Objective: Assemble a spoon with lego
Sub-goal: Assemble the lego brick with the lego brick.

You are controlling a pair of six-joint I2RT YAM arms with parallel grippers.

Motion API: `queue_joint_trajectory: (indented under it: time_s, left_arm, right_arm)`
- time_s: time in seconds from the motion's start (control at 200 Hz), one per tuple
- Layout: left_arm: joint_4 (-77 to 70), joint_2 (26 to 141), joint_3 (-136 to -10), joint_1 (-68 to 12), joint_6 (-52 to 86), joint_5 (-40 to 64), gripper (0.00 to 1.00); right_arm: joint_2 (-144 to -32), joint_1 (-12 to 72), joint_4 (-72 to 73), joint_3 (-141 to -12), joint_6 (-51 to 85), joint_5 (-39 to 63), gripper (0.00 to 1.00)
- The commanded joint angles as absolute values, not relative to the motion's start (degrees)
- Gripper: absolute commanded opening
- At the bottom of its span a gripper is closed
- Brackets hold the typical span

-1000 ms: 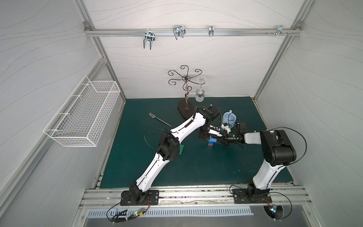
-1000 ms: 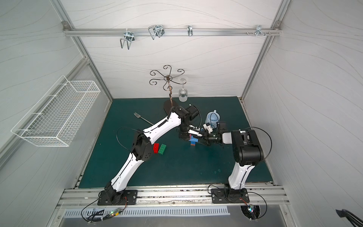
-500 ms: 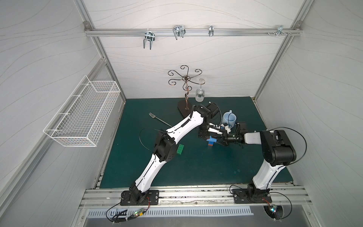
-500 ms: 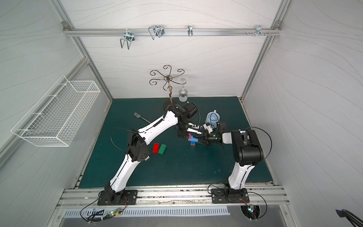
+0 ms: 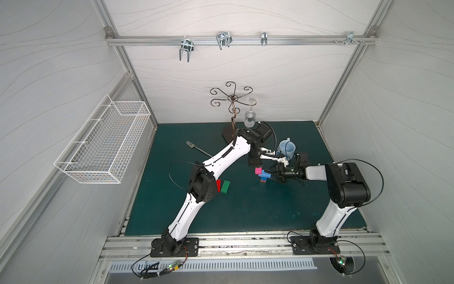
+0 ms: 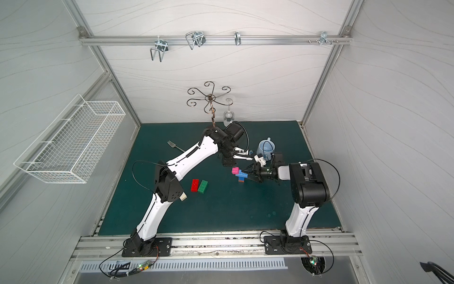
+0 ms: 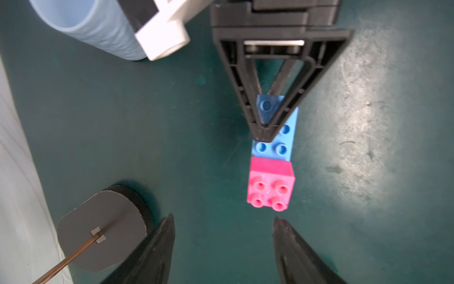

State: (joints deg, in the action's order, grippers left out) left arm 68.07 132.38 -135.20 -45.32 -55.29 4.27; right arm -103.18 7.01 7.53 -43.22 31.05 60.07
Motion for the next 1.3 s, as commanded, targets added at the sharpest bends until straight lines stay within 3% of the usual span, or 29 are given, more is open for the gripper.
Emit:
queue_joint_trajectory:
  time_s: [0.0,1.296]
  left_arm:
    - [66.4,133.7,-137.7,-45.2,-55.8,4.9,0.69]
    - [69.7,140.5,-138.7,-46.4,-55.1,8.1,0.67]
  right_arm:
    - [-105.3,7.1,3.7,-42.1,30.2,54.5,0.59]
    - [-105.8,7.1,3.4,-42.4,30.1,54.4,0.59]
